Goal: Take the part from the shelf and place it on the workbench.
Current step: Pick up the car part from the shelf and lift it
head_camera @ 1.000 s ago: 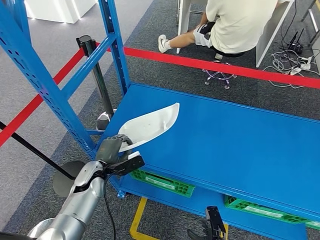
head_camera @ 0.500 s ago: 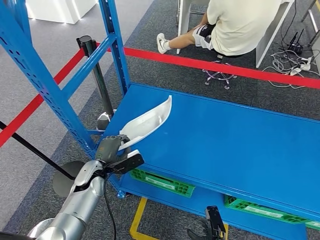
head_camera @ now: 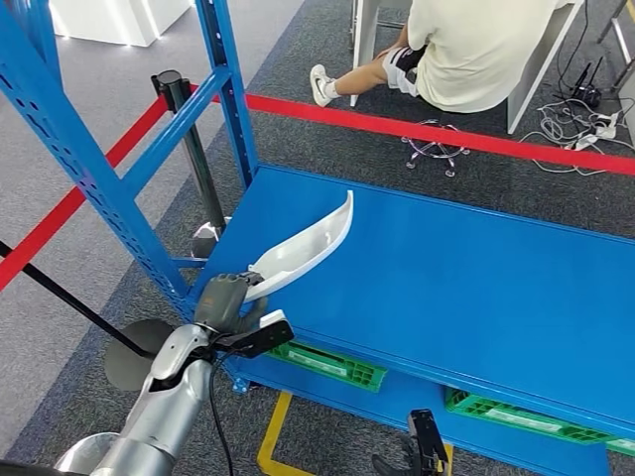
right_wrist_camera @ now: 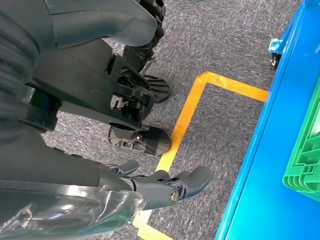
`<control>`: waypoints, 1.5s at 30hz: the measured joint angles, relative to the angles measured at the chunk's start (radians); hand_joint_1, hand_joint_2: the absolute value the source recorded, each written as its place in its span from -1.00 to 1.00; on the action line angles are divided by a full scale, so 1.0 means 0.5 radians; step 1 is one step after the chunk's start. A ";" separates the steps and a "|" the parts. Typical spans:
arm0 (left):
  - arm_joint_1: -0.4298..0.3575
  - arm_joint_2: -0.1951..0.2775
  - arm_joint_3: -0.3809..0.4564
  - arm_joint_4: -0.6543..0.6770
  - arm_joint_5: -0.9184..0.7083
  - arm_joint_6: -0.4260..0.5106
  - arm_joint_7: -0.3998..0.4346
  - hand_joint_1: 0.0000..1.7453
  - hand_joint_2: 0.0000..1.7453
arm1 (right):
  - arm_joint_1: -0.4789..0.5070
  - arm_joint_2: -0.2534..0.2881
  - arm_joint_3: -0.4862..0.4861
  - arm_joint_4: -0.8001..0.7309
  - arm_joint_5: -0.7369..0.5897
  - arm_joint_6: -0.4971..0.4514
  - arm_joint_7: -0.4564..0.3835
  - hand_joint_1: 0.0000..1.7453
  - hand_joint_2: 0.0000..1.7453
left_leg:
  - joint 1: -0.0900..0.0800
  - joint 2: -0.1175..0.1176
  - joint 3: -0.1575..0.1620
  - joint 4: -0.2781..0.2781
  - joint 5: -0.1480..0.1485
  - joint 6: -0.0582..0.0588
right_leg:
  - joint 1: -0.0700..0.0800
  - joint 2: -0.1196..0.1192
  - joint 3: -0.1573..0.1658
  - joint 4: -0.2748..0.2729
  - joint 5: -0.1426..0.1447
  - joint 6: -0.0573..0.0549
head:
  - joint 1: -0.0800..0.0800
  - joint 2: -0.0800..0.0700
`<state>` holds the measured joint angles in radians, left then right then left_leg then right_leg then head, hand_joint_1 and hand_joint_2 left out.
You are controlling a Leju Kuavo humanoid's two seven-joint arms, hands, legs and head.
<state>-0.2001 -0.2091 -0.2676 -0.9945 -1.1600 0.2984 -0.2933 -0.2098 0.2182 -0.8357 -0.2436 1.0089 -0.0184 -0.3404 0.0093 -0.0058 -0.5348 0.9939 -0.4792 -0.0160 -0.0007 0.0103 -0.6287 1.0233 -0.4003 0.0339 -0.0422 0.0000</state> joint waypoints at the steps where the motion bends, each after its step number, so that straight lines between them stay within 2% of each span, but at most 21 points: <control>1: 0.025 -0.008 -0.019 -0.058 -0.008 -0.002 0.004 1.00 1.00 | 0.002 0.000 -0.001 0.000 -0.004 -0.003 -0.003 -1.00 1.00 | 0.000 0.000 0.000 0.000 0.000 0.000 | 0.000 0.000 0.000 0.000 0.000 0.000 | 0.000 0.000; 10: 0.199 -0.040 -0.199 -0.536 0.076 -0.019 -0.051 1.00 1.00 | 0.013 -0.001 -0.013 0.000 -0.097 -0.030 -0.095 -1.00 1.00 | 0.000 0.002 0.000 0.000 -0.003 0.002 | 0.000 0.001 -0.001 0.000 -0.002 0.000 | 0.000 0.000; 14: 0.326 -0.047 -0.305 -0.751 0.134 -0.016 -0.061 1.00 1.00 | 0.017 -0.005 -0.044 0.000 -0.172 -0.024 -0.203 -1.00 1.00 | -0.011 0.005 -0.001 0.009 -0.013 0.029 | -0.015 0.005 0.003 -0.011 0.002 0.019 | -0.001 0.000; 17: 0.392 -0.049 -0.383 -0.891 0.160 -0.002 -0.077 1.00 1.00 | 0.018 -0.008 -0.066 -0.003 -0.216 0.001 -0.300 -1.00 1.00 | -0.003 0.013 0.015 -0.024 0.014 0.052 | -0.018 0.005 -0.002 -0.015 0.001 0.040 | 0.000 0.000; 19: 0.433 -0.049 -0.420 -0.972 0.170 0.016 -0.083 1.00 1.00 | 0.017 -0.013 -0.070 -0.007 -0.237 0.023 -0.386 -1.00 1.00 | 0.011 0.024 0.033 -0.059 0.039 0.065 | -0.019 0.001 -0.046 0.085 -0.071 0.056 | 0.005 0.000; 21: 0.478 -0.048 -0.451 -1.029 0.174 0.032 -0.087 1.00 1.00 | 0.017 -0.019 -0.071 -0.010 -0.252 0.049 -0.477 -1.00 1.00 | 0.014 0.031 0.037 -0.064 0.041 0.068 | -0.027 -0.002 -0.149 0.334 -0.194 0.072 | 0.011 0.000; 22: 0.501 -0.046 -0.463 -1.046 0.175 0.041 -0.091 1.00 1.00 | 0.019 -0.022 -0.071 -0.012 -0.259 0.062 -0.518 -1.00 1.00 | 0.016 0.033 0.037 -0.064 0.039 0.067 | -0.033 -0.003 -0.197 0.445 -0.229 0.082 | 0.012 0.000; 23: 0.525 -0.043 -0.474 -1.062 0.178 0.051 -0.097 1.00 1.00 | 0.023 -0.026 -0.071 -0.014 -0.266 0.077 -0.560 -1.00 1.00 | 0.019 0.034 0.038 -0.063 0.037 0.064 | -0.039 -0.005 -0.223 0.503 -0.232 0.093 | 0.014 0.000; 24: 0.547 -0.040 -0.482 -1.074 0.181 0.063 -0.105 1.00 1.00 | 0.026 -0.030 -0.071 -0.017 -0.272 0.090 -0.592 -1.00 1.00 | 0.026 0.035 0.039 -0.060 0.032 0.057 | -0.047 -0.007 -0.209 0.480 -0.196 0.105 | 0.014 0.000; 27: 0.595 -0.037 -0.491 -1.111 0.197 0.095 -0.131 1.00 1.00 | 0.031 -0.039 -0.071 -0.022 -0.286 0.102 -0.644 -1.00 1.00 | 0.048 0.032 0.035 -0.026 0.003 0.010 | -0.066 -0.021 -0.025 0.154 -0.051 0.147 | 0.024 0.000; 29: 0.619 -0.036 -0.495 -1.136 0.204 0.109 -0.144 1.00 1.00 | 0.034 -0.041 -0.071 -0.024 -0.292 0.097 -0.660 -1.00 1.00 | 0.044 0.029 0.027 0.004 -0.013 -0.024 | -0.066 -0.017 0.035 0.060 -0.056 0.128 | 0.032 0.000; 31: 0.637 -0.034 -0.497 -1.154 0.206 0.117 -0.153 1.00 1.00 | 0.040 -0.042 -0.071 -0.028 -0.297 0.080 -0.671 -1.00 1.00 | 0.042 0.028 0.021 0.017 -0.014 -0.043 | -0.063 -0.003 0.023 0.072 -0.069 0.077 | 0.023 0.000; 33: 0.648 -0.032 -0.499 -1.173 0.206 0.121 -0.161 1.00 1.00 | 0.045 -0.043 -0.072 -0.033 -0.301 0.040 -0.685 -1.00 1.00 | 0.046 0.026 0.001 0.055 -0.054 -0.054 | -0.061 0.004 0.007 0.076 -0.066 0.037 | 0.011 0.000; 34: 0.653 -0.032 -0.499 -1.185 0.207 0.121 -0.165 1.00 1.00 | 0.045 -0.043 -0.072 -0.036 -0.303 0.015 -0.693 -1.00 1.00 | 0.045 0.026 -0.030 0.122 -0.109 -0.057 | -0.059 0.006 -0.001 0.074 -0.059 0.019 | 0.006 0.000; 37: 0.670 -0.030 -0.497 -1.216 0.218 0.115 -0.181 1.00 1.00 | 0.048 -0.048 -0.073 -0.048 -0.311 -0.038 -0.711 -1.00 1.00 | 0.031 0.023 -0.192 0.494 -0.310 -0.049 | -0.043 0.007 -0.028 0.070 -0.038 -0.016 | -0.006 0.000; 38: 0.678 -0.029 -0.495 -1.220 0.222 0.113 -0.187 1.00 1.00 | 0.052 -0.049 -0.073 -0.053 -0.315 -0.043 -0.714 -1.00 1.00 | 0.026 0.022 -0.226 0.575 -0.330 -0.042 | -0.036 0.006 -0.038 0.070 -0.031 -0.022 | -0.007 0.000; 39: 0.684 -0.028 -0.493 -1.221 0.226 0.112 -0.192 1.00 1.00 | 0.057 -0.050 -0.073 -0.060 -0.321 -0.045 -0.715 -1.00 1.00 | 0.022 0.021 -0.226 0.588 -0.311 -0.031 | -0.028 0.007 -0.047 0.070 -0.023 -0.026 | -0.008 0.000; 40: 0.690 -0.028 -0.491 -1.222 0.227 0.112 -0.196 1.00 1.00 | 0.061 -0.051 -0.073 -0.067 -0.328 -0.045 -0.716 -1.00 1.00 | 0.015 0.020 -0.188 0.526 -0.260 -0.017 | -0.022 0.009 -0.056 0.070 -0.013 -0.027 | -0.008 0.000; 42: 0.693 -0.031 -0.487 -1.227 0.228 0.112 -0.201 1.00 1.00 | 0.066 -0.051 -0.072 -0.079 -0.336 -0.045 -0.717 -1.00 1.00 | -0.002 0.015 -0.040 0.272 -0.145 0.019 | -0.013 0.016 -0.073 0.071 0.009 -0.021 | -0.009 0.000; 44: 0.694 -0.035 -0.484 -1.237 0.229 0.112 -0.203 1.00 1.00 | 0.067 -0.051 -0.071 -0.088 -0.340 -0.045 -0.718 -1.00 1.00 | -0.016 0.009 0.059 0.079 -0.094 0.033 | -0.008 0.022 -0.089 0.067 0.037 -0.006 | -0.008 0.000; 45: 0.695 -0.036 -0.482 -1.241 0.230 0.112 -0.204 1.00 1.00 | 0.069 -0.051 -0.070 -0.092 -0.341 -0.045 -0.718 -1.00 1.00 | -0.022 0.007 0.066 0.045 -0.088 0.033 | -0.009 0.022 -0.094 0.060 0.054 0.004 | -0.008 0.000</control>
<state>0.1476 -0.2270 -0.5088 -1.6148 -1.0448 0.3543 -0.3952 -0.1755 0.1926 -0.8708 -0.2894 0.8382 -0.0408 -0.6992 -0.0016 -0.0022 -0.5019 1.0166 -0.5232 0.0006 -0.0050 0.0213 -0.6759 1.0535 -0.3732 0.0360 -0.0461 0.0001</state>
